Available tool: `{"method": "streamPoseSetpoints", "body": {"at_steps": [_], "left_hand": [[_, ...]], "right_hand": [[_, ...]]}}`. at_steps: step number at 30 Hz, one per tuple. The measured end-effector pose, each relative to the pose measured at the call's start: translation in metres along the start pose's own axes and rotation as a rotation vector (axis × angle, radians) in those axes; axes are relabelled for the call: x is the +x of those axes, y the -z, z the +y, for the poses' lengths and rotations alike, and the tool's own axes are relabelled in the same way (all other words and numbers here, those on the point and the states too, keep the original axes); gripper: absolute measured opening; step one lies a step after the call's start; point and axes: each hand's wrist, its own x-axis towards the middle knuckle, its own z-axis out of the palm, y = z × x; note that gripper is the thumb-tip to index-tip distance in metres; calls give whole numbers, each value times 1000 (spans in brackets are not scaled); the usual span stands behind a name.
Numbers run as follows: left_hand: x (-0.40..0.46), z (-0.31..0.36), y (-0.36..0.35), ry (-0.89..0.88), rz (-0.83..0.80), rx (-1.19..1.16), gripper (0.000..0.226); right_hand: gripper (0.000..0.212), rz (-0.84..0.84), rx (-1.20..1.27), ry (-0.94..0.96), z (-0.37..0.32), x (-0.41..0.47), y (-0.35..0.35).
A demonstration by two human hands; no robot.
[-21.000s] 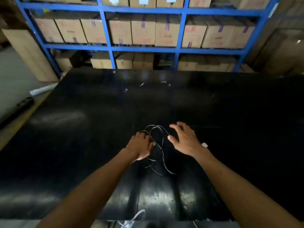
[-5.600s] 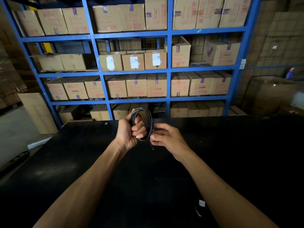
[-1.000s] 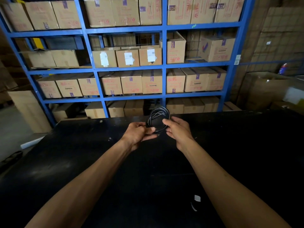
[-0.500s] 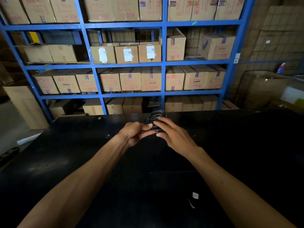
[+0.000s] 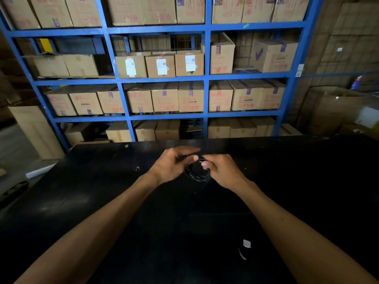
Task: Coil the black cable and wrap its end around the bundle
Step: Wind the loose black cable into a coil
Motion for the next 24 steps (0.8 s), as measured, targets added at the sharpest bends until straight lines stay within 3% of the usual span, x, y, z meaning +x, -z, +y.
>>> {"method": "streamPoseSetpoints", "body": {"at_steps": [2, 4, 10, 15, 19, 24], "left_hand": [[-1, -2, -6, -151, -65, 105, 41], [-1, -7, -13, -245, -26, 173, 37], [2, -21, -18, 136, 1, -462, 29], [8, -17, -31, 295, -36, -659, 21], [12, -13, -45, 536, 28, -909, 21], [9, -20, -65, 567, -13, -1018, 25]], "right_hand": [[18, -54, 77, -55, 0, 2, 2], [21, -118, 134, -86, 2, 4, 4], [21, -229, 223, -130, 13, 0, 11], [28, -189, 246, -189, 25, -4, 11], [29, -139, 297, -249, 33, -6, 3], [25, -101, 405, -354, 44, -14, -1]]}}
